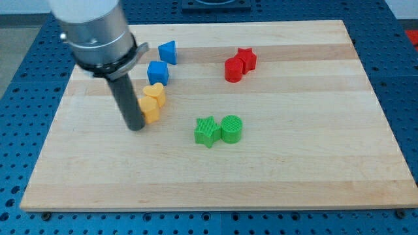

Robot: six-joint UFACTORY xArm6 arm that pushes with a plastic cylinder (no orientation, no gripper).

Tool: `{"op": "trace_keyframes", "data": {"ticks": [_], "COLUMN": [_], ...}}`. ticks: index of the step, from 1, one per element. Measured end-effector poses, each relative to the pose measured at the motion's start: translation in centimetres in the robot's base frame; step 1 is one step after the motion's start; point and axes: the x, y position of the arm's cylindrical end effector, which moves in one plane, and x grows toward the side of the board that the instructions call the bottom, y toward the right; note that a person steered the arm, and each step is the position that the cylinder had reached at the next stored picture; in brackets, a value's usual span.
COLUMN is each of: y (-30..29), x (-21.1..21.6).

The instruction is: Slide the blue cube a bit up and right

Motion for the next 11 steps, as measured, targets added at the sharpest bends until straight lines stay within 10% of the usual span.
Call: {"op": "trace_keyframes", "data": {"ticks": [4, 11], "y": [-8.6, 1.1], "x": [-3.2, -11.9]}}
